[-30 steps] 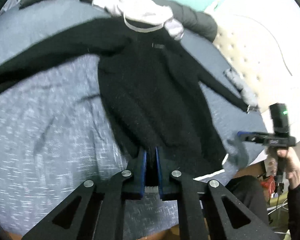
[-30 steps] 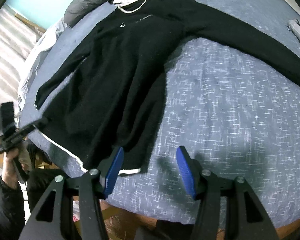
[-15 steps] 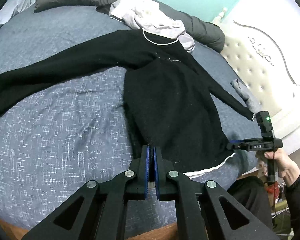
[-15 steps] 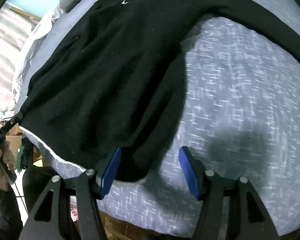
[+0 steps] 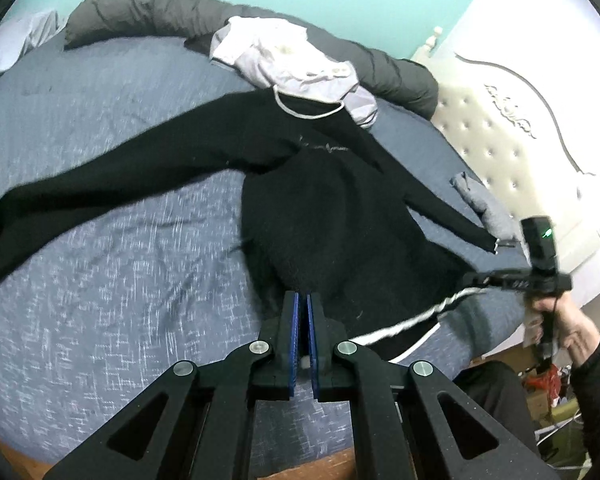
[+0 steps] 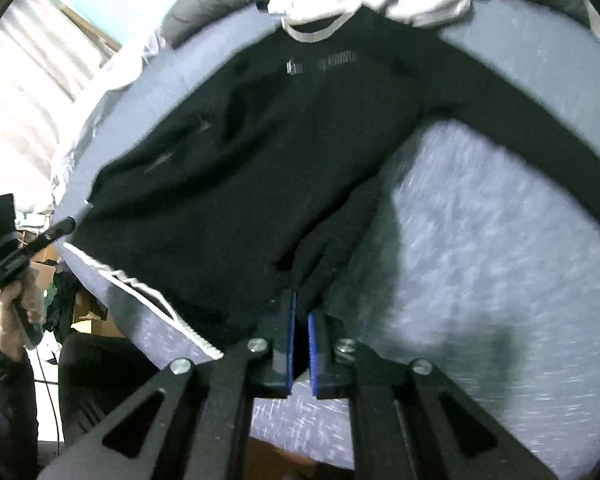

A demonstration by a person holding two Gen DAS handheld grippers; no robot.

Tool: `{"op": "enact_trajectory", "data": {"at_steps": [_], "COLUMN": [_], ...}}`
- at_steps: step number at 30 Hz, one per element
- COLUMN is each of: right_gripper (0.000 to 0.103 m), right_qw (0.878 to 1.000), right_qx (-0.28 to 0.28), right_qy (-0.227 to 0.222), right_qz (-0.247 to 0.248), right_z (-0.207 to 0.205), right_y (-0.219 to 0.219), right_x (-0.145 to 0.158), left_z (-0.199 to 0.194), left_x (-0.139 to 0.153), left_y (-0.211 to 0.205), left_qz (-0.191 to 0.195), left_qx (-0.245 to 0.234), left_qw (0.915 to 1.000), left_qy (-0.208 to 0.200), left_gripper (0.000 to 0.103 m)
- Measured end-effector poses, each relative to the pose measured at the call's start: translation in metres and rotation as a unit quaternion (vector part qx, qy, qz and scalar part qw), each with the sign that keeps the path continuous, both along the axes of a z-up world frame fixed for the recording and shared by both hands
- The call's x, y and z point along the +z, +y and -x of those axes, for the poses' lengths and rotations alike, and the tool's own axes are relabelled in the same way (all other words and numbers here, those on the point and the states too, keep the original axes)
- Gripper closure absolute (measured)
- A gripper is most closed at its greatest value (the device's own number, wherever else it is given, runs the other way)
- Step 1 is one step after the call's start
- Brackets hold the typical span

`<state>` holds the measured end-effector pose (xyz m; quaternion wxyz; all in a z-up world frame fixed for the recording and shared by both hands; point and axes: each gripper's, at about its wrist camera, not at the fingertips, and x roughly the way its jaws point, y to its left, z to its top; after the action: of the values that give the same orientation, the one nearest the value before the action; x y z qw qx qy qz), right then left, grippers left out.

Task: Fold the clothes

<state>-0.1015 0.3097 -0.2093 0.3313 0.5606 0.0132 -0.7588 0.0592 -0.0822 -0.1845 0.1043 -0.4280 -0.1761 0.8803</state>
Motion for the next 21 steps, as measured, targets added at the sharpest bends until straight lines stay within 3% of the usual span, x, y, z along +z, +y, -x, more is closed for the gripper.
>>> {"op": "enact_trajectory", "data": {"at_steps": [6, 13, 18, 21], "right_gripper": [0.099, 0.099, 0.099, 0.098], "right_qw": [0.999, 0.996, 0.996, 0.996], "right_qx": [-0.003, 0.000, -0.035, -0.053], "right_qy": [0.033, -0.011, -0.045, -0.055], "right_qz": [-0.031, -0.094, -0.070, -0.043], "right_z": [-0.004, -0.010, -0.006, -0.007], "right_y": [0.017, 0.023, 0.051, 0.063], "right_x": [0.035, -0.028, -0.059, -0.061], "left_z": [0.007, 0.020, 0.027, 0.030], "left_x": [0.007, -0.042, -0.083, -0.099], "left_y": [0.014, 0.026, 0.027, 0.024], "left_qz": [0.008, 0.007, 0.006, -0.011], "left_qx": [-0.022, -0.028, -0.021, -0.015], "left_qw": [0.9997, 0.9976, 0.9935, 0.9915], "left_qy": [-0.001, -0.063, -0.112, -0.129], "left_gripper": [0.103, 0.103, 0.101, 0.088]}}
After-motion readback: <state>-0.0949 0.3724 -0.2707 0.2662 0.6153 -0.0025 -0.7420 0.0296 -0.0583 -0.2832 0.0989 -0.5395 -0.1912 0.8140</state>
